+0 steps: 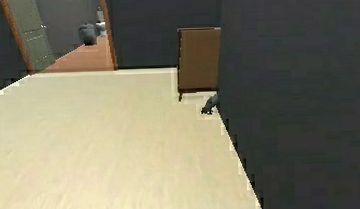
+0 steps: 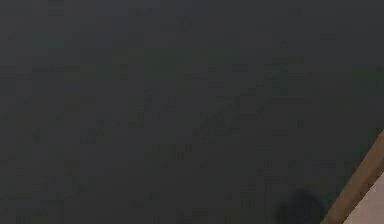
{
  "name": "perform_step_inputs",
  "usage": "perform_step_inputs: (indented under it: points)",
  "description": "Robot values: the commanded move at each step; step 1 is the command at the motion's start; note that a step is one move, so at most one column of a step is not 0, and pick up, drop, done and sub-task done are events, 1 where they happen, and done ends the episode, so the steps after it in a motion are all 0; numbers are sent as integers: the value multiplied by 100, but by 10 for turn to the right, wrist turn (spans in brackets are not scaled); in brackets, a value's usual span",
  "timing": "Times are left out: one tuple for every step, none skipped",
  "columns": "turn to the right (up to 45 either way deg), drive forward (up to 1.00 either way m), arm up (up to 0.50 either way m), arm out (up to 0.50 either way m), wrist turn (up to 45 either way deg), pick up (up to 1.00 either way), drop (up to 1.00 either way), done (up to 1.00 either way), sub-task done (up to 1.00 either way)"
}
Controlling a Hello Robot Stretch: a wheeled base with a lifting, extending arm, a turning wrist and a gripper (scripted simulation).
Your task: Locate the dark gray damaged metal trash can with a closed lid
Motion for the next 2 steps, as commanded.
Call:
perform_step_inputs:
  points:
    - [-240,0,0,0,0,0,0,0,0]
    - [0,100,0,0,0,0,0,0,0]
